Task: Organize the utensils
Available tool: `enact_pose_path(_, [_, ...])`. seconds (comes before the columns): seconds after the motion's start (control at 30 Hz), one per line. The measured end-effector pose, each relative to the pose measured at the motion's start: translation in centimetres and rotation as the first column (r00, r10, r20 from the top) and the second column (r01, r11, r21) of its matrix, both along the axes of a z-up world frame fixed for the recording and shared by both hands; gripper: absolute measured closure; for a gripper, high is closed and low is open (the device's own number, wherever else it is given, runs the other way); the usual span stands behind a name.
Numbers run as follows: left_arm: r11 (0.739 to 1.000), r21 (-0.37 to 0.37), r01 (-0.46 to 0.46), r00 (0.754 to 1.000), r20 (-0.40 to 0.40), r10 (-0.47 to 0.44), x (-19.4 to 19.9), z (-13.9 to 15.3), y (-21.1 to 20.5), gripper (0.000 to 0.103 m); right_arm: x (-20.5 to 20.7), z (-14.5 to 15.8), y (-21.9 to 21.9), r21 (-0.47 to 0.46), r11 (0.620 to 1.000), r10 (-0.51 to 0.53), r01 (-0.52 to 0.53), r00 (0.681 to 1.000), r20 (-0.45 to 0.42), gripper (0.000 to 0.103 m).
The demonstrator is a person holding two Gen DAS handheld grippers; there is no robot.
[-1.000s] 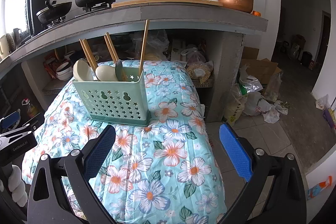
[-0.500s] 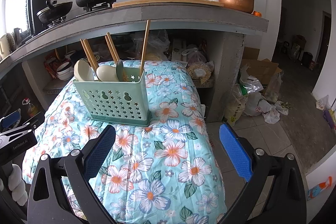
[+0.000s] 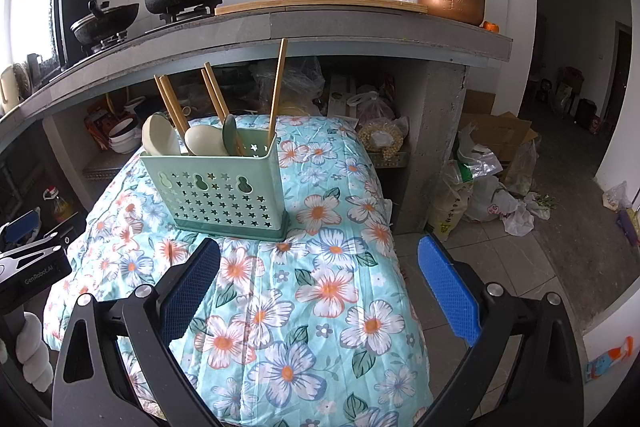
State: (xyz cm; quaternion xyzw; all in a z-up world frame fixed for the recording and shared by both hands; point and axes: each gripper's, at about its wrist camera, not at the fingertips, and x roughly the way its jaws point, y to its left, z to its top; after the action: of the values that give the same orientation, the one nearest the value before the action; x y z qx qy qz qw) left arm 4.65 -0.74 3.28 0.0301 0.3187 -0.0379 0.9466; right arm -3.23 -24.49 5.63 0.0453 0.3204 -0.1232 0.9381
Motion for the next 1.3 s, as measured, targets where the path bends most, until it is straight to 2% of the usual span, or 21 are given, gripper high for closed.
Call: enact_pose_path(1.3, [1.0, -0.002, -0.001, 1.0, -0.001, 0.001, 0.05, -0.07, 0.02, 0.01, 0.17, -0.08, 0.83, 0.003, 1.0, 0.009, -0.009, 1.0, -0.003, 0.007])
